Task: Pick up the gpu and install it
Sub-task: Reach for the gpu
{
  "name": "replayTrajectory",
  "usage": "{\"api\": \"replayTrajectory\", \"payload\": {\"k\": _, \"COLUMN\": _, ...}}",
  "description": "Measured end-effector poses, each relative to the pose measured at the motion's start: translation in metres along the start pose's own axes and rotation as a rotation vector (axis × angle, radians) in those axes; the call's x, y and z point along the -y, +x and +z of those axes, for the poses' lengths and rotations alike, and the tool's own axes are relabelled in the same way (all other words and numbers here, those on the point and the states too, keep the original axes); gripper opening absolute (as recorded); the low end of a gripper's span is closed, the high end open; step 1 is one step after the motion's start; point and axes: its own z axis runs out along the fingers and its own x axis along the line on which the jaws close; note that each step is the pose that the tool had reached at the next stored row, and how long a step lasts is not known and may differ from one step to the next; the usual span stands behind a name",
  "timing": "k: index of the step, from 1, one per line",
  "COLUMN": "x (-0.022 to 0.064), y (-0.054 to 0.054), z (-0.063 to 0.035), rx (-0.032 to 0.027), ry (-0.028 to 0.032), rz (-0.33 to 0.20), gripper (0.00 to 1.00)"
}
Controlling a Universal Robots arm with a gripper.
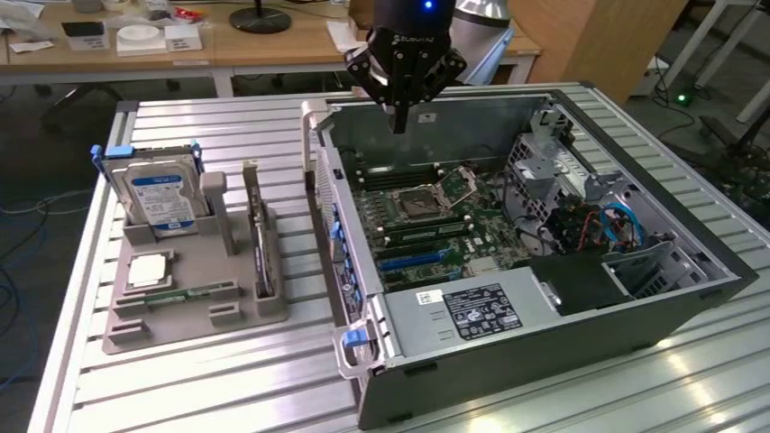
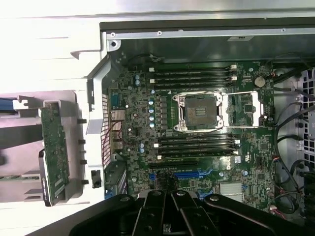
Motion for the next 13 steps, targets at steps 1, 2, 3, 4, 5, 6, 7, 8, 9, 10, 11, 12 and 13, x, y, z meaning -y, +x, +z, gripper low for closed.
{"api": "replayTrajectory", "payload": {"k": 1, "x": 0.0001, "y": 0.0007, "z": -0.0001, "rx": 0.0, "ry": 0.0, "rz": 0.0, "gripper": 0.1}}
{"api": "replayTrajectory", "payload": {"k": 2, "x": 0.0001, "y": 0.0014, "z": -0.0001, "rx": 0.0, "ry": 0.0001, "rz": 0.0, "gripper": 0.1}}
{"api": "replayTrajectory", "payload": {"k": 3, "x": 0.0002, "y": 0.0021, "z": -0.0001, "rx": 0.0, "ry": 0.0001, "rz": 0.0, "gripper": 0.1}}
{"api": "replayTrajectory", "payload": {"k": 4, "x": 0.0002, "y": 0.0028, "z": -0.0001, "rx": 0.0, "ry": 0.0001, "rz": 0.0, "gripper": 0.1}}
{"api": "replayTrajectory", "payload": {"k": 5, "x": 0.0003, "y": 0.0035, "z": -0.0001, "rx": 0.0, "ry": 0.0001, "rz": 0.0, "gripper": 0.1}}
{"api": "replayTrajectory", "payload": {"k": 6, "x": 0.0003, "y": 0.0042, "z": -0.0001, "rx": 0.0, "ry": 0.0, "rz": 0.0, "gripper": 0.1}}
{"api": "replayTrajectory", "payload": {"k": 7, "x": 0.0004, "y": 0.0048, "z": -0.0001, "rx": 0.0, "ry": 0.0, "rz": 0.0, "gripper": 0.1}}
{"api": "replayTrajectory", "payload": {"k": 8, "x": 0.0004, "y": 0.0056, "z": -0.0002, "rx": 0.0, "ry": 0.0, "rz": 0.0, "gripper": 0.1}}
{"api": "replayTrajectory", "payload": {"k": 9, "x": 0.0005, "y": 0.0063, "z": -0.0002, "rx": 0.0, "ry": 0.0, "rz": 0.0, "gripper": 0.1}}
{"api": "replayTrajectory", "payload": {"k": 10, "x": 0.0005, "y": 0.0071, "z": -0.0002, "rx": 0.0, "ry": 0.0001, "rz": 0.0, "gripper": 0.1}}
{"api": "replayTrajectory", "payload": {"k": 11, "x": 0.0006, "y": 0.0078, "z": -0.0002, "rx": 0.0, "ry": 0.0, "rz": 0.0, "gripper": 0.1}}
{"api": "replayTrajectory", "payload": {"k": 12, "x": 0.0006, "y": 0.0085, "z": -0.0002, "rx": 0.0, "ry": 0.0, "rz": 0.0, "gripper": 0.1}}
{"api": "replayTrajectory", "payload": {"k": 13, "x": 0.0007, "y": 0.0093, "z": -0.0002, "rx": 0.0, "ry": 0.0, "rz": 0.0, "gripper": 0.1}}
